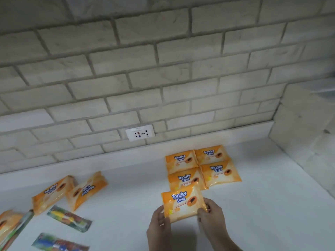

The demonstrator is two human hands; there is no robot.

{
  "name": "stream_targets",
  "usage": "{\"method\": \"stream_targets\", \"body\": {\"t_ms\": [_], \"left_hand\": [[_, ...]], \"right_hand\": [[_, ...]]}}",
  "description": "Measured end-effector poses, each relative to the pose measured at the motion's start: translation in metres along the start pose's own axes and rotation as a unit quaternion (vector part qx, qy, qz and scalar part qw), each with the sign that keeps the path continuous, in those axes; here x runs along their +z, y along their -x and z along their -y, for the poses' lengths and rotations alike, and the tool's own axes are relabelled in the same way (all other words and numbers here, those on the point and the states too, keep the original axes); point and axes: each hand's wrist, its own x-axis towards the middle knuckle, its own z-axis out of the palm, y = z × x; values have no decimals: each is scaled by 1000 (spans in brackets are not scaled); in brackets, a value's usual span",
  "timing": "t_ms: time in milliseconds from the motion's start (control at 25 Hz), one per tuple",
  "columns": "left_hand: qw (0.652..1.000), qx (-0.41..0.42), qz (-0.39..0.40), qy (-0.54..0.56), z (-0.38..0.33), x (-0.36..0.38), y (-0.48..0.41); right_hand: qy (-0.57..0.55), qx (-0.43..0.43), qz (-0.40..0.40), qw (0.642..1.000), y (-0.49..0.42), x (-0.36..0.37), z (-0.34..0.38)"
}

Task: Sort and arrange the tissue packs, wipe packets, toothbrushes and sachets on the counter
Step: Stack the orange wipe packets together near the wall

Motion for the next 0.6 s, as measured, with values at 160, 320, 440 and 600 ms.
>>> {"method": "stream_targets", "body": {"t_ms": [160, 320, 440, 600], "left_hand": [[999, 15, -15, 24, -8, 19, -4], [997, 68, -31, -21, -20, 32, -26], [989, 131, -19, -69, -52, 39, -47], [975, 176, 41, -131, -84, 49, -91]], "right_hand": [[19, -14, -5, 1000, -15, -13, 2], [46, -90, -12, 995, -36, -17, 21], [72, -141, -11, 987, -67, -14, 51], [184, -195, 16, 963, -113, -7, 76]]}}
